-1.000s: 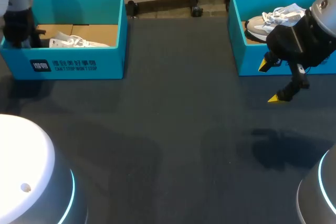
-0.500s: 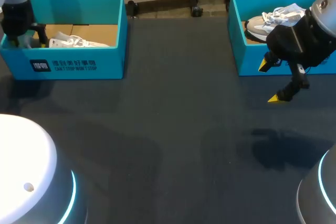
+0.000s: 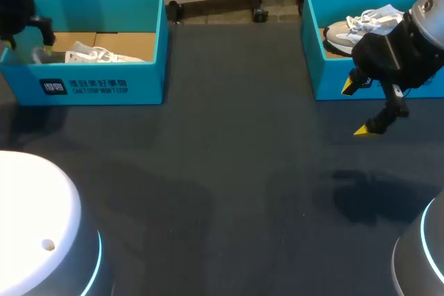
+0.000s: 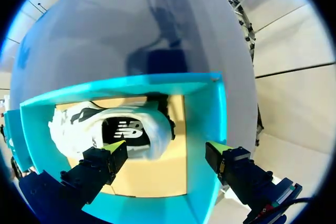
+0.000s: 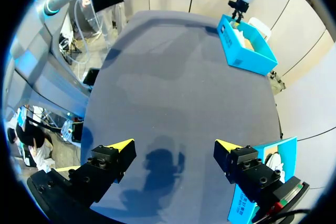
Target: Take the shoe out of the shoebox, open the shoe tongue, remove and reinsert the insole, then place the shoe into the shoebox
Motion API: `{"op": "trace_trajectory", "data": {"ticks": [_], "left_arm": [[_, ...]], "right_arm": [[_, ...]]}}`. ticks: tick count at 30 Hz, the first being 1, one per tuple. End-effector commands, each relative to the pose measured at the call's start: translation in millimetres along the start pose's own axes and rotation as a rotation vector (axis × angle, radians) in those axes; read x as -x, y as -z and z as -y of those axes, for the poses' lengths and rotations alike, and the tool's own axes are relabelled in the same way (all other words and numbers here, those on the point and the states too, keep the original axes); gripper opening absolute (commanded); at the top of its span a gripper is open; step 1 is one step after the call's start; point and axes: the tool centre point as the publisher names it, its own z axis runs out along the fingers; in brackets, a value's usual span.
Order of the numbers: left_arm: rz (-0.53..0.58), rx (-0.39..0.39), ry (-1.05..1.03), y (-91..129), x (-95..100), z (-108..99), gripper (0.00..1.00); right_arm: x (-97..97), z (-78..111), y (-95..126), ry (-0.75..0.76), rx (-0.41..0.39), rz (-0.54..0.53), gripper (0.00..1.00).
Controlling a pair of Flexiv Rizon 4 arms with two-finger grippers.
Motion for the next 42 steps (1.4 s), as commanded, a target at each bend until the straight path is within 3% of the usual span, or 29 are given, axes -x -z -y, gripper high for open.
{"op": "trace_trajectory", "data": {"ticks": [1, 4, 15, 20, 29, 42], "left_arm": [[0.009, 0.011, -0.004, 17, -2.4, 9, 1.0], [0.015, 0.014, -0.003, 24, -2.3, 10, 1.0], [0.018, 0.058, 0.042, 62, 0.5, 23, 1.0], [0.078, 0.075, 0.081, 80, 2.7, 36, 1.0], [0.084, 0.034, 0.094, 105, 1.7, 54, 1.0], [0.077, 0.052, 0.106, 107, -4.7, 72, 1.0]], "right_arm": [[2.1, -1.2, -1, -0.001, -0.003, -0.004, 1.0], [4.8, 0.4, 1, 0.0, -0.007, -0.002, 1.0], [59.6, 46.4, 23, -0.057, -0.099, 0.015, 1.0], [82.2, 63.7, 29, -0.101, -0.111, 0.009, 1.0], [113.7, 94.0, 37, -0.192, -0.133, -0.013, 1.0], [149.0, 121.3, 41, -0.426, -0.114, 0.099, 1.0]]}}
